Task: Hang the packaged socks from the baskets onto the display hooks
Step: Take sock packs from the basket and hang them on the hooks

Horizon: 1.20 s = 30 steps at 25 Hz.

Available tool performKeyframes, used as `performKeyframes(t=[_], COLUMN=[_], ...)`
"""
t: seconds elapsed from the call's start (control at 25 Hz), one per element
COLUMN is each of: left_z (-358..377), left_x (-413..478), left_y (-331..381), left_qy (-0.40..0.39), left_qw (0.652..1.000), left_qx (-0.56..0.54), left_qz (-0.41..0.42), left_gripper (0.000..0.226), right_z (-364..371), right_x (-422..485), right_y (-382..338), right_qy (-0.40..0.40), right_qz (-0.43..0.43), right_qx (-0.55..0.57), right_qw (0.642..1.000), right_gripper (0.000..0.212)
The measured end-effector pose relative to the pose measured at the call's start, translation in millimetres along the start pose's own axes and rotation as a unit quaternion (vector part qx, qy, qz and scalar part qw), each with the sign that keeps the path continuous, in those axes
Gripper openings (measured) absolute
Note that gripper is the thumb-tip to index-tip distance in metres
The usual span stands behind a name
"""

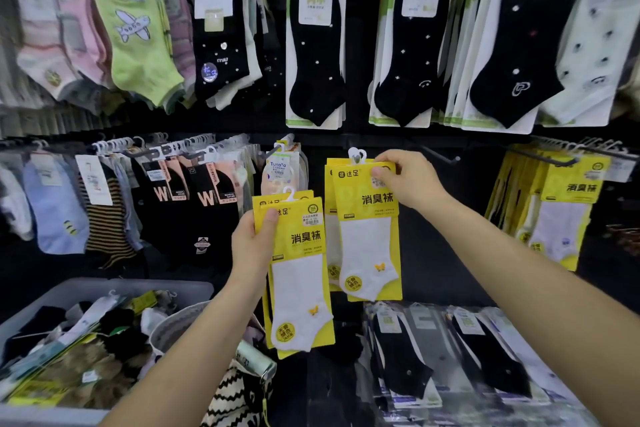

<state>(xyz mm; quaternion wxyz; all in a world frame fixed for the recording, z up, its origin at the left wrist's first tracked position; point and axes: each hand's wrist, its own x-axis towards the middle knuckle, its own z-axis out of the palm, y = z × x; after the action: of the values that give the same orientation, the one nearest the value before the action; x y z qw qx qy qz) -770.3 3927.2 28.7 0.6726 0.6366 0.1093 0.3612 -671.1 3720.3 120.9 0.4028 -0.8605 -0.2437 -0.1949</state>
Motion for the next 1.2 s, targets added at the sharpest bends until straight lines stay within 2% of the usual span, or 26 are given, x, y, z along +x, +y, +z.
performKeyframes(t=[0.24, 0.36, 0.44, 0.52, 0.6, 0.68, 0.76, 0.92, 1.08, 1.2], left_z=[-3.6, 6.6, 16.3, 30.0, 45.2, 57.3, 65.0, 73.4, 60.4, 35.1], left_x=[-2.2, -6.6, -9.5, -14.1, -20.9, -26.0, -28.3, -26.5, -17.5, -6.3], left_y=[8.3, 10.2, 9.5, 8.9, 5.8, 1.7, -1.1, 3.8, 9.2, 4.9], left_qy=[-0.015, -0.045, -0.059, -0.084, -0.102, -0.111, -0.122, -0.119, -0.076, -0.035], left_qw=[1.0, 0.999, 0.998, 0.996, 0.994, 0.993, 0.992, 0.993, 0.996, 0.999], left_qx=[-0.016, -0.015, -0.024, -0.03, -0.026, -0.028, -0.038, -0.018, -0.003, -0.007], left_qz=[-0.003, 0.004, 0.006, 0.003, -0.001, -0.004, -0.007, 0.012, 0.046, 0.031], left_gripper=[0.01, 0.014, 0.009, 0.007, 0.014, 0.021, 0.025, 0.017, 0.024, 0.021], right_z=[18.4, 16.5, 12.9, 8.6, 4.6, 1.0, -2.1, -6.6, -9.6, -8.7], right_x=[4.3, -3.1, -15.3, -28.7, -38.5, -41.4, -39.5, -27.1, -7.3, 8.4], right_y=[1.2, 3.9, 4.5, 0.9, -3.4, -3.5, -0.3, -3.1, -18.5, -27.0], right_qy=[-0.004, 0.07, 0.111, 0.06, -0.014, -0.043, -0.048, -0.041, -0.014, 0.015], right_qz=[0.038, 0.038, -0.003, -0.05, -0.089, -0.106, -0.092, -0.041, -0.024, -0.021], right_qx=[-0.044, -0.05, 0.003, 0.037, 0.023, -0.003, -0.022, -0.003, -0.008, -0.024], right_qw=[0.998, 0.996, 0.994, 0.996, 0.996, 0.993, 0.994, 0.998, 1.0, 0.999], right_gripper=[0.014, 0.024, 0.018, 0.011, 0.006, 0.005, 0.006, 0.007, 0.012, 0.013])
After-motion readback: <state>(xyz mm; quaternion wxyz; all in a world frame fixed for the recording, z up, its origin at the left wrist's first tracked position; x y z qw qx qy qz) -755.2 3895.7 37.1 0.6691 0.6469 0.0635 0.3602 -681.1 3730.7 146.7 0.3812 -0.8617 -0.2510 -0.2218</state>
